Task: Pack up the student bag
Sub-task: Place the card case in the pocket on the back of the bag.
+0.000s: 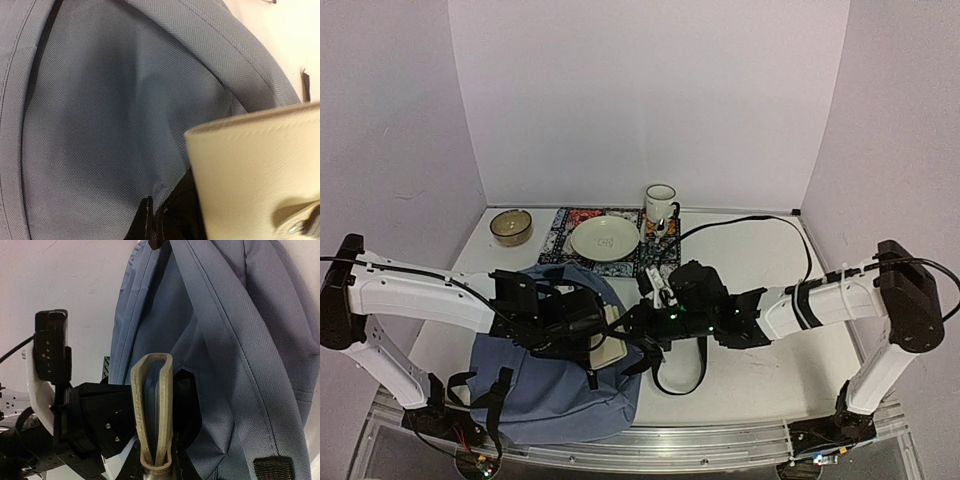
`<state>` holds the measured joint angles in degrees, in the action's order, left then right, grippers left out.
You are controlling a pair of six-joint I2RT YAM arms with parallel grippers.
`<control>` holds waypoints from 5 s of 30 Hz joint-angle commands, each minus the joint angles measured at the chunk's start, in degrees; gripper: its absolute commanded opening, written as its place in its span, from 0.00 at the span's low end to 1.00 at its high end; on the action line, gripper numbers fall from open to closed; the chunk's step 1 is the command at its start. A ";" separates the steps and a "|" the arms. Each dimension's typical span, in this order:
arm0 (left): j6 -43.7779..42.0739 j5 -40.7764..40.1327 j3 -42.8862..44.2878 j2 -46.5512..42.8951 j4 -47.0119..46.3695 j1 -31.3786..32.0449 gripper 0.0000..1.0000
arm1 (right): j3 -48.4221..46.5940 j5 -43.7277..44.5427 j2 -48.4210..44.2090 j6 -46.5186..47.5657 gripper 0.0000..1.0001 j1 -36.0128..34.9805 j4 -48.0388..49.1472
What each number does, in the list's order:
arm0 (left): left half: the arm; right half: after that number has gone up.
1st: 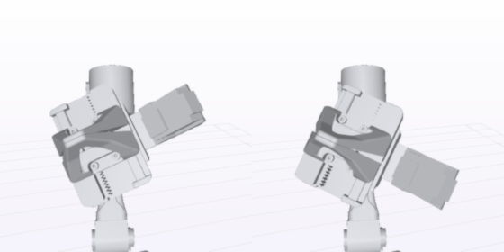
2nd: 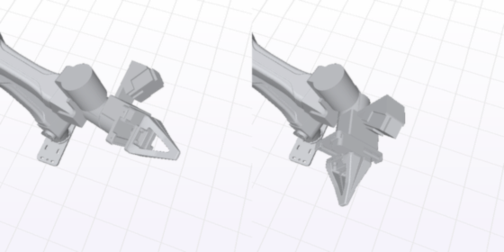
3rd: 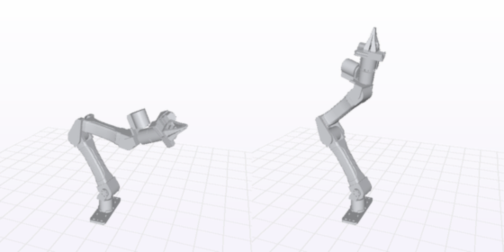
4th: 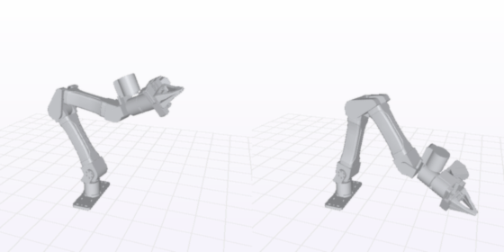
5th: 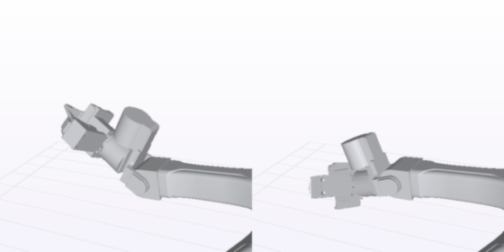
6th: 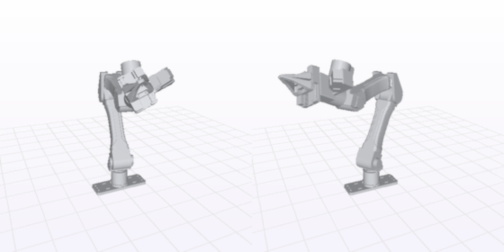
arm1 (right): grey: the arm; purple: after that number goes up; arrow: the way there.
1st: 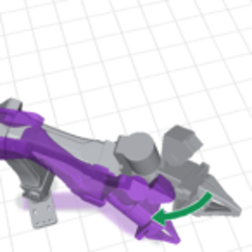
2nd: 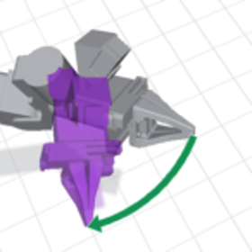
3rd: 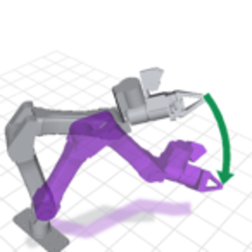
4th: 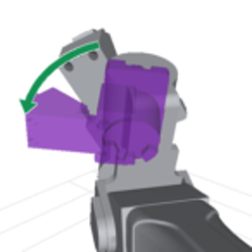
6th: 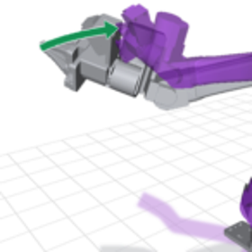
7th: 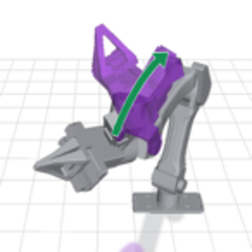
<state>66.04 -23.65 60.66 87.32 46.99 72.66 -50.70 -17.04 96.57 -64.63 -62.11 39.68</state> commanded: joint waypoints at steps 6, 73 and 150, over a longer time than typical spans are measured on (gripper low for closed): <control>5.40 -3.83 -3.63 -6.84 -8.70 0.10 0.00 | 3.15 -4.44 1.00 -2.52 0.00 -1.89 3.19; -6.84 -4.01 -13.62 -14.29 -39.15 0.13 0.00 | -5.94 -11.62 -0.42 9.92 0.00 4.16 -17.24; -5.20 12.29 -15.49 -20.05 -46.50 -0.60 0.00 | 3.64 -1.12 -0.02 -5.15 0.00 3.04 10.42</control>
<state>57.42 -16.94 42.22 68.13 14.07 71.10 -47.69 -26.99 95.74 -65.13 -60.47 40.46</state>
